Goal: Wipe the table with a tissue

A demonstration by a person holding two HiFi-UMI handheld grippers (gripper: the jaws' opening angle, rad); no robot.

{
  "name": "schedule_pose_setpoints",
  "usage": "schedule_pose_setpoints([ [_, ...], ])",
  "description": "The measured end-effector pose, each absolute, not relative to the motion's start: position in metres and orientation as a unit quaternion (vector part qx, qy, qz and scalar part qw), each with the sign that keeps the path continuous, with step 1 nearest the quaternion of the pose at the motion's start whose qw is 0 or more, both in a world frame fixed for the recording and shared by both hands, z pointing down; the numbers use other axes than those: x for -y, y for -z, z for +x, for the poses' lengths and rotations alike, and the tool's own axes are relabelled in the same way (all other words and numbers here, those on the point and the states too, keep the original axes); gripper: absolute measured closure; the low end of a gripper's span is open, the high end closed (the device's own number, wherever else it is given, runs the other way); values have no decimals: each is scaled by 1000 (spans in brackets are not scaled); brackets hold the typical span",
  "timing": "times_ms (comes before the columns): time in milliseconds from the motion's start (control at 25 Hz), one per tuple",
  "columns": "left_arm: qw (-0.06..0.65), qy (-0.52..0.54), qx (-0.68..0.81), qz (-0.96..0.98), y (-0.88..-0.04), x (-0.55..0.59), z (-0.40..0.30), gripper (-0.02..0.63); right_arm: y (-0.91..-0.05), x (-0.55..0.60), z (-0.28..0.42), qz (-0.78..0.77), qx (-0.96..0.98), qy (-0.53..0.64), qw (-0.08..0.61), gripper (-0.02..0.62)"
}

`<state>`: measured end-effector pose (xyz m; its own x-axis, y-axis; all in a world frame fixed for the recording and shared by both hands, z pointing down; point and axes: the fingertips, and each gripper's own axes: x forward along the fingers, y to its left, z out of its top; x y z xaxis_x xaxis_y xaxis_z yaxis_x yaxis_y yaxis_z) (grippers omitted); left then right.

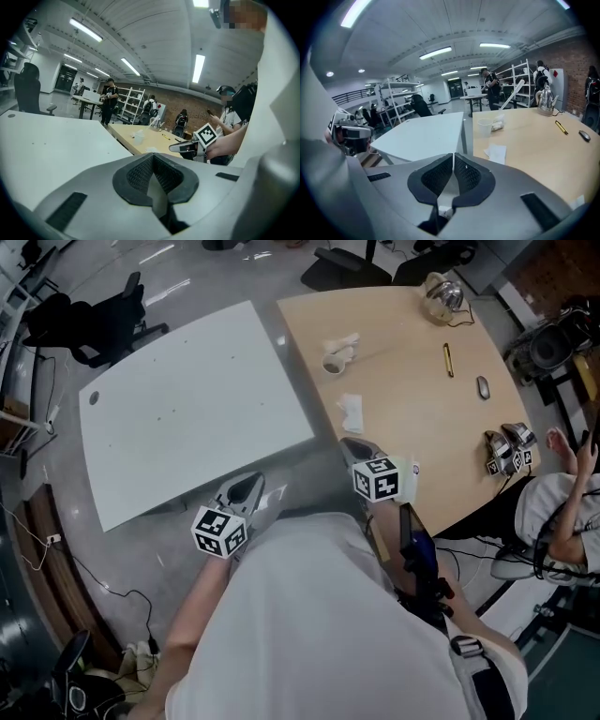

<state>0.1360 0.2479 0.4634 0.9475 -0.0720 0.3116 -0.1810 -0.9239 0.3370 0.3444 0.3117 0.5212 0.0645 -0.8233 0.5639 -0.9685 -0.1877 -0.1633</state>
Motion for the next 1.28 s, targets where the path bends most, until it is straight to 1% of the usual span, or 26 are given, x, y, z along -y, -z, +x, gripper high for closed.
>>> schedule_pose_setpoints([
  [200,178,-154,61,970,-461,-218,156,601,-547,-295,379,734,586,-301,164,575],
  [440,172,-159,65,970,-461,-183,172,601,-573,-277,419,758,540,-298,212,574],
  [680,171,-166,68,969,-464,-154,184,601,-597,-261,431,749,531,-292,267,574],
  [840,172,-171,65,968,-468,-144,192,601,-613,-260,440,740,517,-289,319,570],
  [880,173,-173,65,967,-469,-142,194,601,-618,-261,441,736,514,-289,332,561],
  [960,174,-177,65,967,-471,-138,195,601,-626,-262,442,729,511,-287,354,511],
  [1280,178,-179,68,965,-475,-121,198,601,-630,-265,456,726,491,-269,398,506],
])
